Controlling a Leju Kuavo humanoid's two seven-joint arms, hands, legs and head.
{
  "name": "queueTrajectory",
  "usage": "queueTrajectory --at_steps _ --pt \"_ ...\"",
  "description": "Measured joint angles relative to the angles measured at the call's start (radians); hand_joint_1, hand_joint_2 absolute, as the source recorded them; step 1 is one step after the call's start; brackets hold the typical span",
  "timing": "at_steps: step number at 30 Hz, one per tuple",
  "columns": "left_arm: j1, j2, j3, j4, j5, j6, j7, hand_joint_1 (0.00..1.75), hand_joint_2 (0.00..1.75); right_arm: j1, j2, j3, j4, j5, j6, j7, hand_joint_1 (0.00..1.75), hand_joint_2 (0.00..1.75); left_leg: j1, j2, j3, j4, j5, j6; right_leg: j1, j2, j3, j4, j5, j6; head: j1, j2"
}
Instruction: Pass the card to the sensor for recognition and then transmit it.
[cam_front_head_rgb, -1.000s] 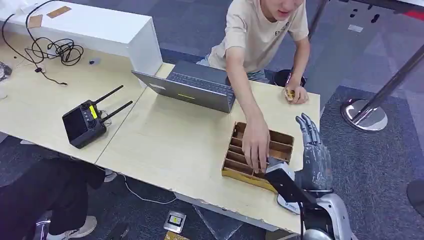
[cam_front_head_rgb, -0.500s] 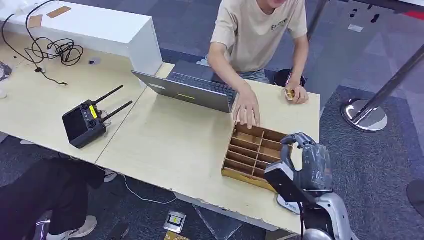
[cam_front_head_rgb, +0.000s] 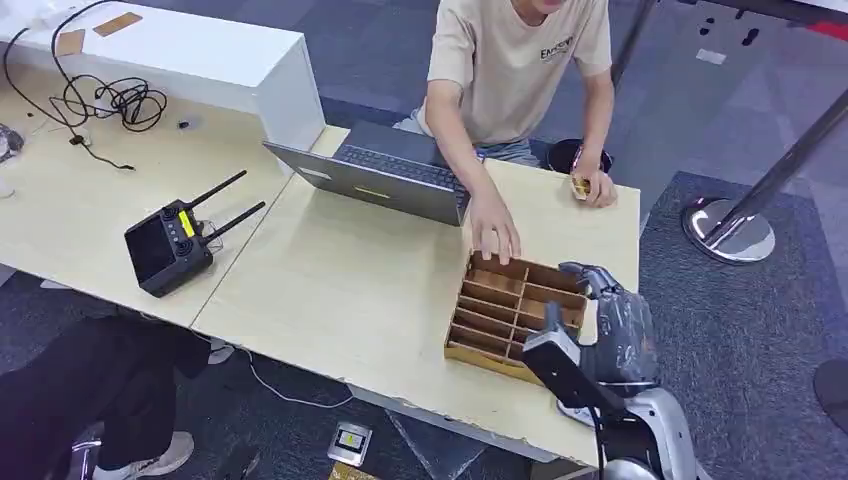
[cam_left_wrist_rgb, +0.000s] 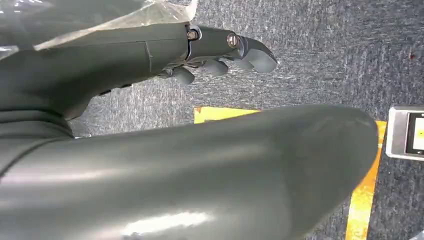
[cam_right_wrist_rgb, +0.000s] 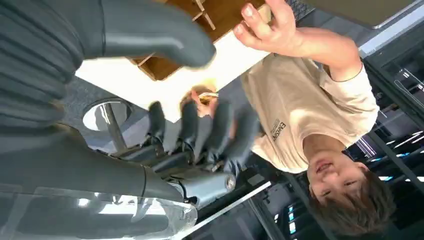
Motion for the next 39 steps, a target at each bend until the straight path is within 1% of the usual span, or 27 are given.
queueTrajectory --at_steps 13,26,27,29,30,31,32,33,34,35,36,38,39 --pt "0.0 -0.002 0.0 0.0 0.002 0.002 0.0 0.0 0.0 0.003 0.0 0.003 0.019 -0.01 -0.006 0.0 0.0 1.75 0.0 0.0 0.0 0.0 0.0 0.0 0.0 0.0 0.0 0.0 0.0 0.0 0.0 0.0" --pt "0.0 -0.003 0.0 0.0 0.002 0.002 0.0 0.0 0.0 0.012 0.008 0.021 0.073 0.008 -0.041 -0.007 0.0 1.75 0.0 0.0 0.0 0.0 0.0 0.0 0.0 0.0 0.0 0.0 0.0 0.0 0.0 0.0" --pt "0.0 -0.003 0.0 0.0 0.002 0.002 0.0 0.0 0.0 0.013 0.009 0.023 0.077 0.009 -0.042 -0.007 0.05 1.75 0.0 0.0 0.0 0.0 0.0 0.0 0.0 0.0 0.0 0.0 0.0 0.0 0.0 0.0" --pt "0.0 -0.003 0.0 0.0 0.002 0.003 0.0 0.0 0.0 0.012 0.012 0.026 0.086 0.009 -0.046 -0.008 0.05 1.75 0.0 0.0 0.0 0.0 0.0 0.0 0.0 0.0 0.0 0.0 0.0 0.0 0.0 0.0" --pt "0.0 -0.003 0.0 0.0 0.002 0.003 0.0 0.0 0.0 0.012 0.013 0.027 0.091 0.009 -0.048 -0.008 0.1 1.75 0.0 0.0 0.0 0.0 0.0 0.0 0.0 0.0 0.0 0.0 0.0 0.0 0.0 0.0" --pt "0.0 -0.003 0.0 0.0 0.001 0.003 0.0 0.0 0.0 0.012 0.014 0.027 0.095 0.009 -0.048 -0.008 0.33 1.75 0.0 0.0 0.0 0.0 0.0 0.0 0.0 0.0 0.0 0.0 0.0 0.0 0.0 0.0" --pt "0.0 -0.003 0.0 0.0 0.0 0.003 0.0 0.0 0.0 0.012 0.015 0.029 0.098 0.009 -0.049 -0.008 0.66 1.75 0.0 0.0 0.0 0.0 0.0 0.0 0.0 0.0 0.0 0.0 0.0 0.0 0.0 0.0" --pt "0.0 -0.004 0.0 0.0 0.0 0.003 0.0 0.0 0.0 0.012 0.015 0.03 0.101 0.009 -0.049 -0.008 0.44 1.75 0.0 0.0 0.0 0.0 0.0 0.0 0.0 0.0 0.0 0.0 0.0 0.0 0.0 0.0" --pt "0.0 -0.004 0.0 0.0 -0.001 0.003 0.0 0.0 0.0 0.012 0.016 0.031 0.103 0.009 -0.05 -0.008 0.44 1.75 0.0 0.0 0.0 0.0 0.0 0.0 0.0 0.0 0.0 0.0 0.0 0.0 0.0 0.0" --pt "0.0 -0.004 0.0 0.0 -0.001 0.003 0.0 0.0 0.0 0.012 0.017 0.031 0.106 0.007 -0.05 -0.008 0.45 1.75 0.0 0.0 0.0 0.0 0.0 0.0 0.0 0.0 0.0 0.0 0.0 0.0 0.0 0.0" --pt "0.0 -0.004 0.0 0.0 -0.002 0.003 0.0 0.0 0.0 0.011 0.018 0.032 0.109 0.006 -0.051 -0.008 0.52 1.75 0.0 0.0 0.0 0.0 0.0 0.0 0.0 0.0 0.0 0.0 0.0 0.0 0.0 0.0" --pt "0.0 -0.005 0.0 0.0 -0.004 0.004 0.0 0.0 0.0 0.011 0.019 0.034 0.116 0.003 -0.052 -0.009 0.51 1.75 0.0 0.0 0.0 0.0 0.0 0.0 0.0 0.0 0.0 0.0 0.0 0.0 0.0 0.0" --pt "0.0 -0.005 0.0 0.0 -0.004 0.005 0.0 0.0 0.0 0.011 0.019 0.035 0.118 0.003 -0.053 -0.009 0.75 1.75 0.0 0.0 0.0 0.0 0.0 0.0 0.0 0.0 0.0 0.0 0.0 0.0 0.0 0.0"
